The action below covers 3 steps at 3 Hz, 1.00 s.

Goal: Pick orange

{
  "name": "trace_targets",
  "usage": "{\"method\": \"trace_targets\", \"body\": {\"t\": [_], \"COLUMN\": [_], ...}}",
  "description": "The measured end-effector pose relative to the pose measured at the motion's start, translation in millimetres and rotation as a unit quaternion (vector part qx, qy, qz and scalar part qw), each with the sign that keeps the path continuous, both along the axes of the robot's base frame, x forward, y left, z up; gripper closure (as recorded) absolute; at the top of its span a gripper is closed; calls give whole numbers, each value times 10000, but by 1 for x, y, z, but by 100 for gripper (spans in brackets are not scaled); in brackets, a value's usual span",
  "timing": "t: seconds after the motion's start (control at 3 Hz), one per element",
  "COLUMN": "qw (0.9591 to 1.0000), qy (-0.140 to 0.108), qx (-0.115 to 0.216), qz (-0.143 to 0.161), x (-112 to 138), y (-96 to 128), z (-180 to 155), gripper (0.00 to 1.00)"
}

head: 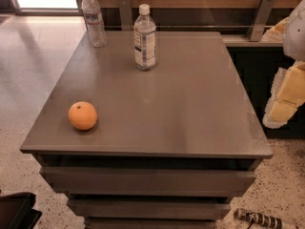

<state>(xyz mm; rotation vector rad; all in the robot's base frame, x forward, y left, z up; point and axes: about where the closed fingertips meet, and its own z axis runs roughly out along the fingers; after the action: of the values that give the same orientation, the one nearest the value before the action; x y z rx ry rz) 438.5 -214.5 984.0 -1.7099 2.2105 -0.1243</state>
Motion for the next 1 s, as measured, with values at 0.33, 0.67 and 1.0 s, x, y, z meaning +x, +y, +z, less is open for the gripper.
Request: {"method": "trace_targets", "body": {"t": [0.33,0.67,1.0], "qw": [10000,9992,9924], "qy": [-1,-108,-228], "qx": [1,386,1174], "qz": [0,62,274], "x": [0,5,18], "y": [0,5,26], "z": [0,-2,-17], "gripper": [0,0,0]}}
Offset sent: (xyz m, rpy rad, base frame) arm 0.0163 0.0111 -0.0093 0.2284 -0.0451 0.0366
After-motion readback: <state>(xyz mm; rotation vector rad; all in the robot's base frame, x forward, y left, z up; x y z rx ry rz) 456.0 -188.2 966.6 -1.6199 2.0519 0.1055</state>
